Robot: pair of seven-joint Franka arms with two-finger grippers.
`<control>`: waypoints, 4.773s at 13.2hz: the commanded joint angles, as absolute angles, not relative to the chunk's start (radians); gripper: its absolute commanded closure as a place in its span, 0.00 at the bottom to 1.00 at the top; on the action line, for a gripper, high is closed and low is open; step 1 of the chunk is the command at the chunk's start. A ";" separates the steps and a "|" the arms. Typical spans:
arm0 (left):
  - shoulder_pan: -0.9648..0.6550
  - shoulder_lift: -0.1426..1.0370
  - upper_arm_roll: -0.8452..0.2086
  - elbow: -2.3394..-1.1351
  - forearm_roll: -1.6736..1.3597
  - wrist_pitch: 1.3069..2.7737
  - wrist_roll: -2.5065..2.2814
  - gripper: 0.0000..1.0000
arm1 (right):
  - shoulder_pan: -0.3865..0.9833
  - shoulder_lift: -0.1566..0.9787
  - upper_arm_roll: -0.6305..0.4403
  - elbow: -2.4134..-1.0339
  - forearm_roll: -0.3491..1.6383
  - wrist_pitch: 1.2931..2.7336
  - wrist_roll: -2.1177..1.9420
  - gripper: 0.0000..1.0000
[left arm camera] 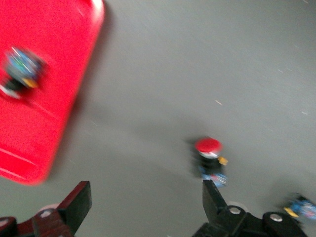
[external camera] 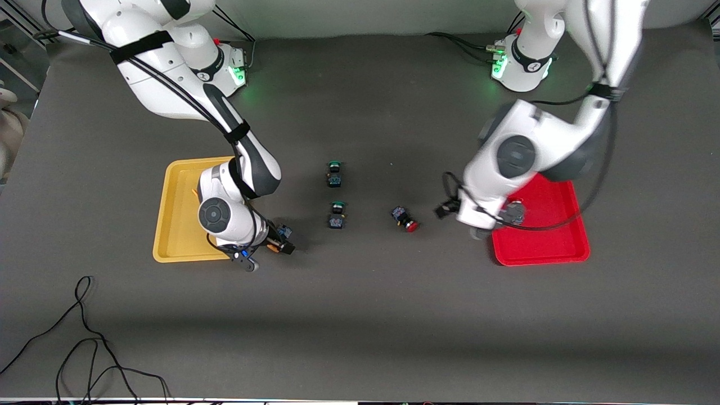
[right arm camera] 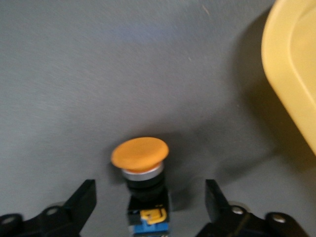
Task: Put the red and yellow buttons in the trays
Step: 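Grasp the second yellow button with the right gripper while the left gripper reaches red, then lower the yellow button into the yellow tray with the right gripper, then grasp the second red button with the left gripper while the right gripper withdraws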
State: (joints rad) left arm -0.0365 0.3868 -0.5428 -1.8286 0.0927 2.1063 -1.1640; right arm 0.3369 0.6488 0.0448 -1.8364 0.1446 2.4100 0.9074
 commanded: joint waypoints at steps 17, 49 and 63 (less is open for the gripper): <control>-0.351 0.723 -0.365 -1.715 0.336 2.388 -1.598 0.84 | 0.250 0.314 -0.189 -2.104 0.161 2.311 0.571 1.00; -0.196 0.721 -0.422 -1.713 0.330 2.299 -1.318 0.01 | 0.198 -0.192 -0.071 -1.928 0.005 1.810 0.270 0.00; 0.018 0.478 -0.512 -1.697 0.107 1.937 -0.868 1.00 | 0.052 -0.308 0.075 -1.928 0.011 1.698 0.235 0.00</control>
State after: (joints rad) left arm -0.1174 0.6346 -0.4615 -1.6545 0.2118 2.0745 -1.0960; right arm 0.0518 -0.2716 0.0669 -1.9297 0.0062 1.7326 0.2596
